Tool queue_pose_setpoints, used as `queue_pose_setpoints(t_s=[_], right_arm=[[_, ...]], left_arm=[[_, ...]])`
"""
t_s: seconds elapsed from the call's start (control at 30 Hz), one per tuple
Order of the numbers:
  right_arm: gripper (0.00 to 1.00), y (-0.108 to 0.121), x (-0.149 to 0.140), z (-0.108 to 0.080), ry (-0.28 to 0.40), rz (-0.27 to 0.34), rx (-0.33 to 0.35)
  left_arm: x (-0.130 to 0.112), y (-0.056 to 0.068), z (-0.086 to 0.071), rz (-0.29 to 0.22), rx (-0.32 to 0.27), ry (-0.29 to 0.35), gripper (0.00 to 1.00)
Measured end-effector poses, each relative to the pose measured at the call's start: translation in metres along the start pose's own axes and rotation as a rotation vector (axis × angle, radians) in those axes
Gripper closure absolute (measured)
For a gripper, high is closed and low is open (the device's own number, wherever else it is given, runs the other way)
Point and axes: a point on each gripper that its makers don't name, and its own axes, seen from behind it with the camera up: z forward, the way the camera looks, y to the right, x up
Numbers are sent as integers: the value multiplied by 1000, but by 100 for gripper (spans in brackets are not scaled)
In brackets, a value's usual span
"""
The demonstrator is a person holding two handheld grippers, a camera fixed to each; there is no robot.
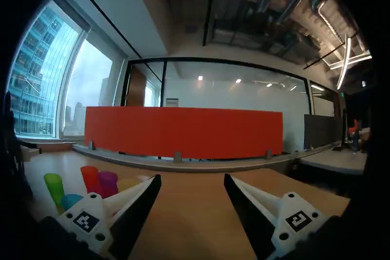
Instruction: Pour water
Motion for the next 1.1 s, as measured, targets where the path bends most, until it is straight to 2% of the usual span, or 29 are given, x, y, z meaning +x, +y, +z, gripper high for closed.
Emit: queue_pose_setpoints(t_s=[0.2, 0.5, 1.1], right_arm=[[0, 4, -21, 4, -38, 6, -17], [0, 6, -35, 10, -75, 12, -24], [0, 8, -42, 13, -102, 36, -18]], left_arm=[[0, 0, -1, 0, 0, 0, 0], [0, 0, -2, 0, 0, 0, 0], [-1, 0, -1, 0, 0, 0, 0]])
